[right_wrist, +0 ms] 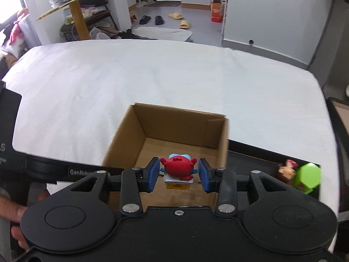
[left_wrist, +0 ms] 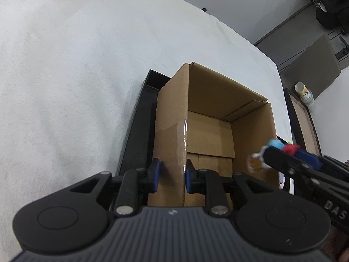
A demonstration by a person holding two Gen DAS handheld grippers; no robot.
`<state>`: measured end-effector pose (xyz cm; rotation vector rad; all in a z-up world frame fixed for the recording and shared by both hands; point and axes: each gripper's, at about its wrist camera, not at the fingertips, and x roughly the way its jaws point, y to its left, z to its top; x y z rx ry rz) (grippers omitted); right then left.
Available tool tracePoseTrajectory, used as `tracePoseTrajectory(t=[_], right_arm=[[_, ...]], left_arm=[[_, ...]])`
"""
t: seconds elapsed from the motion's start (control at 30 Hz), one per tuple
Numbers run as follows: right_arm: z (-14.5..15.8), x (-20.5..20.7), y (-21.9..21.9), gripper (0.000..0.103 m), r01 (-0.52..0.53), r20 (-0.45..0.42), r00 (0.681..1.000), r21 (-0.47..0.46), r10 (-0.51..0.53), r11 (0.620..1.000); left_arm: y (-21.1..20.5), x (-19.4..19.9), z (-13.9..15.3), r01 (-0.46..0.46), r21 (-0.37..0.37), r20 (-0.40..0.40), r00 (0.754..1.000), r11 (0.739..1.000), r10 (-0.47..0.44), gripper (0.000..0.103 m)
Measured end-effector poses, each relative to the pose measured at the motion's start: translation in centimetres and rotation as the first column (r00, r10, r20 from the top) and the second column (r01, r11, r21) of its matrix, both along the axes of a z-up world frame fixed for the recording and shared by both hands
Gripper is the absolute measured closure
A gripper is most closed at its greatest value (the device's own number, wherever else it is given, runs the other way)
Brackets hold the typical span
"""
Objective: Organize rigid objects
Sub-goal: 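Carry the red-and-blue figure into the cardboard box with the right gripper, then open the right gripper to release the figure and lift out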
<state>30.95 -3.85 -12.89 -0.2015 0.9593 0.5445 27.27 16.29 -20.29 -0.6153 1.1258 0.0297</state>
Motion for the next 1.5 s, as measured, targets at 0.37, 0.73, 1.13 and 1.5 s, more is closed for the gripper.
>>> tracePoseTrajectory(t=[0.37,0.73,1.13,1.5], right_arm=[[-2.0,1.9,2.5,0.064,-0.028,-0.012,1.000,0.018,0.028,0.999],[-1.9,2.8,3.5,0.060,-0.014,-0.043,0.999,0.081,0.018,0.997],[-0.6,1.2,1.2,0.056,0.041,-0.037,0.999,0.055,-0.039,0.998],[0.4,-0.7,-3.1,0.051,0.144,-0.040,0.989,0.023,-0.143,0.989]], left_arm=[[0.8,0.4,-0.7,0.021,-0.043,0.005,1.000,0.999,-0.021,0.079],[0.9,0.5,-0.8,0.035,-0.047,0.009,0.999,0.998,-0.034,0.078],[-0.1,0.3,-0.5,0.022,0.009,0.011,1.000,1.000,-0.022,0.078],[-0.9,0.1,-0.2,0.028,0.070,-0.001,1.000,0.997,-0.028,0.078]])
